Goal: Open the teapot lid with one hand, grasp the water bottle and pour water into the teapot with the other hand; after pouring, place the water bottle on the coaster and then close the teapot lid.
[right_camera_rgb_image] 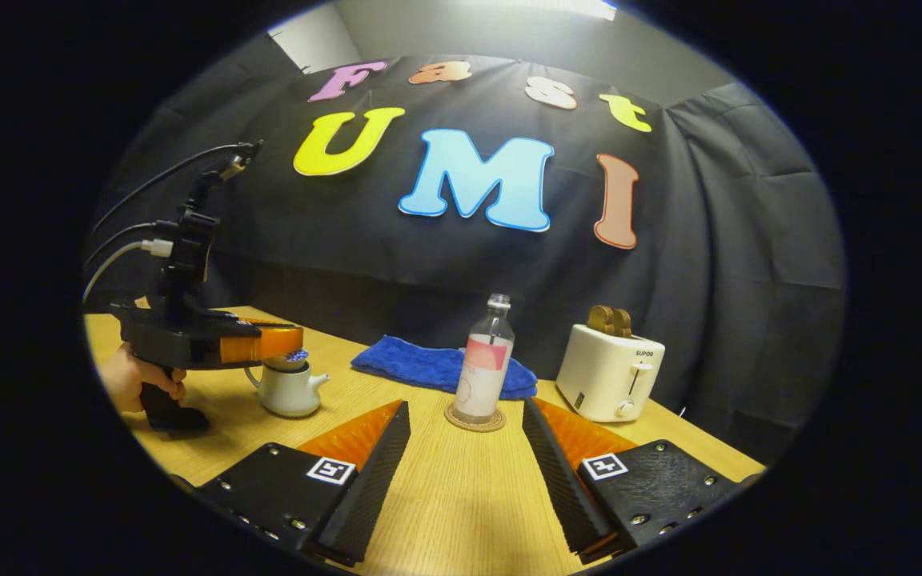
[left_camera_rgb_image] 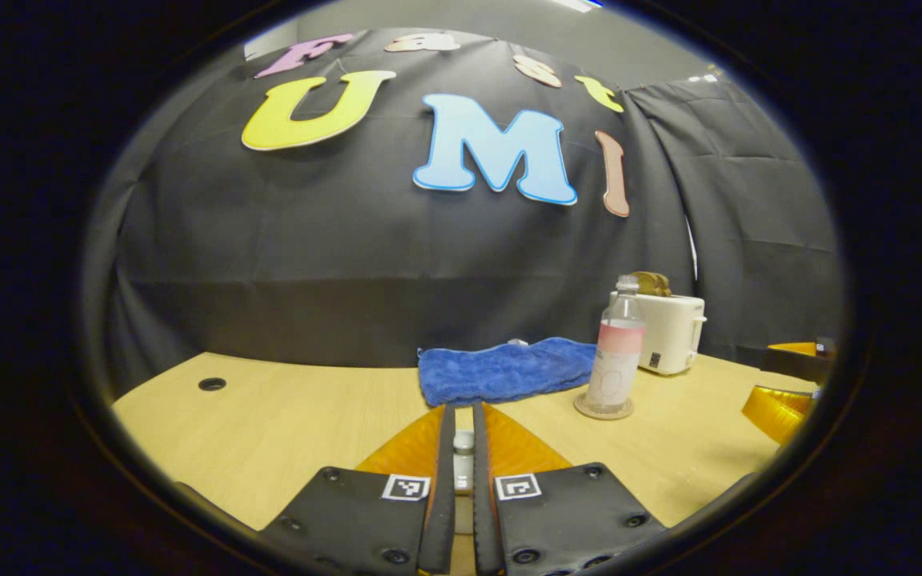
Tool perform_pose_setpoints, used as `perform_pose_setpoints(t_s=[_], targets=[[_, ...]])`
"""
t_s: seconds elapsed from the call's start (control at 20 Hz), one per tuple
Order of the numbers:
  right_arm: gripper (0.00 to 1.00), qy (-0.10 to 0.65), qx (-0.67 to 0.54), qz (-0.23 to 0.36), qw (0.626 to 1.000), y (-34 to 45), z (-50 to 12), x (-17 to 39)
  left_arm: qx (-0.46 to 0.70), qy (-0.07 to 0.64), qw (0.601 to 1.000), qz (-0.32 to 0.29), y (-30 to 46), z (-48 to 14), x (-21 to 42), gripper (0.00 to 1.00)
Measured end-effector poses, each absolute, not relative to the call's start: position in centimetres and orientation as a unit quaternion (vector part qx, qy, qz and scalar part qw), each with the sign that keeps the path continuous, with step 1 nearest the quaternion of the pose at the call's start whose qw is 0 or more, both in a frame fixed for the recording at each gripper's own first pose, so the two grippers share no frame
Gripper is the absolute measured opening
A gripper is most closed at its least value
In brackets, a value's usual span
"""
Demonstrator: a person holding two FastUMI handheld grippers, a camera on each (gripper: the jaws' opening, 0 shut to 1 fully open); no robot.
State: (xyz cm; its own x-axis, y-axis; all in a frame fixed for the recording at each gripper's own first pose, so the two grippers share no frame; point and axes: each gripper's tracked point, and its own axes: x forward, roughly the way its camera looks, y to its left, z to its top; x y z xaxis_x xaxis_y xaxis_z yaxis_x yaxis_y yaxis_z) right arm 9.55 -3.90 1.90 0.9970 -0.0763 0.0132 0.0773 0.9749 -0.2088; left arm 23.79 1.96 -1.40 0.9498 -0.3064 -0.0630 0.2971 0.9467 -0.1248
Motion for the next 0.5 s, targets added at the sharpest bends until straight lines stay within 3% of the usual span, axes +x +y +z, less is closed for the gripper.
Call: perform_pose_setpoints(t_s=[0.5], targets=[[0.88, 0.008, -0.042, -0.041, 0.998, -5.2, 1.5, 9.7, -0.047, 0.054, 0.987, -0.143, 1.4, -2.3, 24.1, 0.17]])
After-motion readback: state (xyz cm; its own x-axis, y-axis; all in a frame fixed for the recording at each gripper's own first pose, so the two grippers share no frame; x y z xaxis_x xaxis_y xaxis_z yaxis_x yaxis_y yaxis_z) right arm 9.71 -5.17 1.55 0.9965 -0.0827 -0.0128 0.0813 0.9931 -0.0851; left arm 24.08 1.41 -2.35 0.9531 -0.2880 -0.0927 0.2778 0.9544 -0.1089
